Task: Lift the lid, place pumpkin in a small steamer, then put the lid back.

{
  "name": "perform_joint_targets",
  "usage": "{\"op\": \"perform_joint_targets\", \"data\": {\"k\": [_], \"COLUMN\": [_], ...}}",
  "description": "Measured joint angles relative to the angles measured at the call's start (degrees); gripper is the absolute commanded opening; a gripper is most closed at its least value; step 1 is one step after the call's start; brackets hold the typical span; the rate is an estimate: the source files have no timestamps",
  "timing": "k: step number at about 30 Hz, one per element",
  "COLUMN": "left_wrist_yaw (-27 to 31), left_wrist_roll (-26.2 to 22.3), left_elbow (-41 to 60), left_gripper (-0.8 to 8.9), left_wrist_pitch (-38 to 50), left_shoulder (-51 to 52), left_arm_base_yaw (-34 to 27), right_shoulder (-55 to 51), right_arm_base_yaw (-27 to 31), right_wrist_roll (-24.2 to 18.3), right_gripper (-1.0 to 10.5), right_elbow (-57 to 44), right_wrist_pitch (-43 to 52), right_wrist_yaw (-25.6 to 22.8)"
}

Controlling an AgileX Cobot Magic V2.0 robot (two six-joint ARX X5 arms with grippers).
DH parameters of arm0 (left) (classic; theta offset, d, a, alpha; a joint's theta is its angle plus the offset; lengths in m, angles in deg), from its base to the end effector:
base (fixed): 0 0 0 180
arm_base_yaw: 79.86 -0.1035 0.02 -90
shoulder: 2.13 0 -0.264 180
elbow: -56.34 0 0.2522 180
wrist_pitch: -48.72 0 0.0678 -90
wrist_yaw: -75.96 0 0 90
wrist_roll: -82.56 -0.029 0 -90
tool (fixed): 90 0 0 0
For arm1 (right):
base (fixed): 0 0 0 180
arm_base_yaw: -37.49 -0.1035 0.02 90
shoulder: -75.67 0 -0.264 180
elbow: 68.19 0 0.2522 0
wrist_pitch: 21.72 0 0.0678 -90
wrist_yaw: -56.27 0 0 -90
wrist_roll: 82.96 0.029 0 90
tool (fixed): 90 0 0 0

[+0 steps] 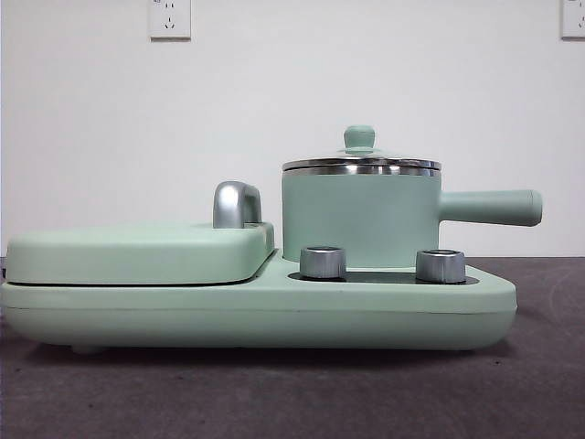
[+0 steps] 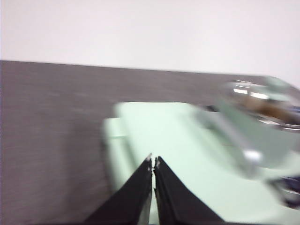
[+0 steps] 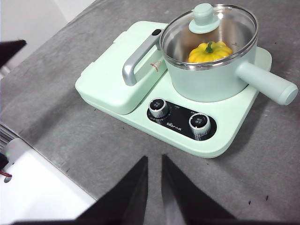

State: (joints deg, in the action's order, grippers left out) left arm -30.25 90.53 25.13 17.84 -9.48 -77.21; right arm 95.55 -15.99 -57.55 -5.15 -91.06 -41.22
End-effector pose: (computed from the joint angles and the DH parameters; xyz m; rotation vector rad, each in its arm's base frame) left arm 0.0833 -0.0120 0.2276 -0.1522 0.1449 -0.3198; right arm 0.0282 0.0318 0.3232 0.1761 0.5672 0.6793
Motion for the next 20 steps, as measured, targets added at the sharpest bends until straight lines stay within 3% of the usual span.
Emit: {"op": "perform_joint_targets", "data": {"k": [4,12,20], "left_wrist_yaw": [3.7,16.8,18.9], "left_wrist_roll": [0.0,1.9,1.9], "left_elbow": [7.6,14.1,15.6], "left_gripper": [0.09,0.09,0.09], "left_wrist_pitch": [1.9,2.6,6.6], "left_shoulder": [5.2,7.1,7.1], "left_arm_base_yaw": [-1.0,-1.0,-1.1], "right_shoulder": [0.0,0.0,0.0], "right_arm_base_yaw": [0.0,0.0,0.0], "right_wrist_roll": [0.0,0.0,0.0], "right_gripper": [0.4,0.4,0.4], "right_elbow": [0.0,0.0,0.0], "right_wrist_pitch": [0.0,0.0,0.0], "right_wrist_yaw": [0.0,0.0,0.0]}}
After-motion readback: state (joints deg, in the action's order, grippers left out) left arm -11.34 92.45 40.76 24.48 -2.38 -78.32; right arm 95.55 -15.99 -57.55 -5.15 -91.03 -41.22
